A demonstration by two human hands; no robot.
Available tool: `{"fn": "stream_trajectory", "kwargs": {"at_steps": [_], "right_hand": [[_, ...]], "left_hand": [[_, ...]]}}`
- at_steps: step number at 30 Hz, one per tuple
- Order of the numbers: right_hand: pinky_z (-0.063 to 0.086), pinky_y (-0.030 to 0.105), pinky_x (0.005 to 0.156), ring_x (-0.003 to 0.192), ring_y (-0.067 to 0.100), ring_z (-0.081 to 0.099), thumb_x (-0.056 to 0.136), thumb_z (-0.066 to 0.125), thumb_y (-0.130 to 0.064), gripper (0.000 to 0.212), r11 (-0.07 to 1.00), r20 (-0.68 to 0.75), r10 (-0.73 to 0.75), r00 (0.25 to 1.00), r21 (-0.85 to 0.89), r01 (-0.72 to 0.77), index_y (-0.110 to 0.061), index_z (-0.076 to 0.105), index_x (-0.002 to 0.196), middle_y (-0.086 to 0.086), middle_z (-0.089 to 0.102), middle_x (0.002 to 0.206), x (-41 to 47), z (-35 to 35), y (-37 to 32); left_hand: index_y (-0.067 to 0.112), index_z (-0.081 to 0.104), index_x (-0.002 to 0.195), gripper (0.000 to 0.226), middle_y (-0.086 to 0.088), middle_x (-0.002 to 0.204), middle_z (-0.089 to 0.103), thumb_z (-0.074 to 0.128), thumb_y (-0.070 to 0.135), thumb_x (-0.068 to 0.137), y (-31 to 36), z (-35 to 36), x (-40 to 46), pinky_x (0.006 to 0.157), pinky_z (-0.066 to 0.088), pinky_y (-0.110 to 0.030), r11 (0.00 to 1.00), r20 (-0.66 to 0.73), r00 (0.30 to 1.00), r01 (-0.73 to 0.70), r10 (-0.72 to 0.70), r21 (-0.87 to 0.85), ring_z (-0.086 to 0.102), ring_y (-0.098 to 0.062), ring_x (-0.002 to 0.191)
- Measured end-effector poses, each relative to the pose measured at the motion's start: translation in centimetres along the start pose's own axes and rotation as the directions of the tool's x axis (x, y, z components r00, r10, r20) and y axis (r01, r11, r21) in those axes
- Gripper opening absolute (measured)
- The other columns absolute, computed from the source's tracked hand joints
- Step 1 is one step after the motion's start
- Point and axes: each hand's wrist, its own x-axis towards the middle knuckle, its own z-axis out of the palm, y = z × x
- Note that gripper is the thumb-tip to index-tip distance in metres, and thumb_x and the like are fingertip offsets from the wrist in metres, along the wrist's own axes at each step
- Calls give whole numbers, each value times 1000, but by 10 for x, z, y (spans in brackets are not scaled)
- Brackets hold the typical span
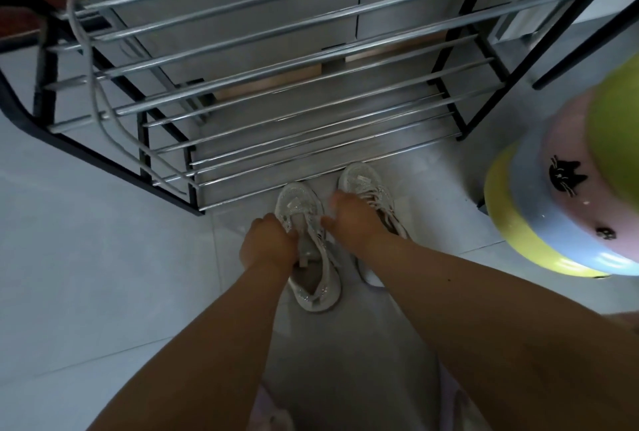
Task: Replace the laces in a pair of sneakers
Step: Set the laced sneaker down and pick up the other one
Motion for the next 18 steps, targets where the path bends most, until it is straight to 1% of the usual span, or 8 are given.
{"fn": "stream_trajectory", "kwargs": {"at_steps": [2,4,7,9,11,12,13,18], "right_hand": [[43,34,80,103,33,57,89,58,-32,39,998,56,31,998,-50,-28,-2,49,113,18,59,110,2,9,-3],[43,32,78,104,33,58,88,58,-37,44,996,115,72,991,-65,-65,-3,48,115,17,60,112,5,19,-6],[40,30,76,105,30,58,86,58,-45,50,989,219,122,968,-106,-101,-5,51,116,13,61,113,8,26,-13],[40,28,76,105,29,59,87,58,-38,44,987,267,105,958,-147,-67,-6,51,116,12,61,115,6,28,-16],[42,29,77,107,30,59,90,53,-20,29,980,248,100,964,-190,-53,-3,53,114,15,61,117,4,26,-18],[43,31,79,108,32,58,91,50,-13,25,978,230,104,968,-201,-57,-2,53,113,17,60,117,3,24,-18],[44,33,82,109,33,57,91,48,-10,24,977,218,112,969,-203,-67,-1,53,113,18,59,118,1,21,-18],[45,33,84,109,33,57,92,49,-14,26,975,175,88,981,-218,-49,0,54,114,19,59,118,-18,-4,-29]], "left_hand": [[11,57,110,44,-11,111,60,53,49,89,-2,2,2,77,48,-36,999,31,999,12,-13,31,60,-29,101],[11,59,104,40,-11,106,63,54,48,90,-3,4,4,72,45,-33,998,62,998,29,-32,52,62,-28,97],[8,61,100,25,-13,105,65,51,31,95,-2,4,7,70,44,-31,995,87,996,17,-26,100,63,-28,95],[6,60,101,19,-14,107,64,47,18,95,-1,3,8,75,46,-33,992,91,996,-15,3,126,62,-29,98],[4,60,103,19,-15,109,63,45,13,95,-2,1,8,78,46,-33,991,98,994,-51,39,124,61,-30,101],[3,60,103,20,-16,110,63,45,13,95,-2,-1,7,79,45,-34,990,102,993,-71,59,119,60,-30,102],[2,60,103,21,-17,111,63,45,13,95,-2,-4,5,80,45,-34,990,104,992,-87,75,114,60,-31,103],[-1,61,101,21,-17,110,64,46,12,94,5,-30,-13,75,43,-30,991,112,988,-117,109,67,61,-30,102]]}}
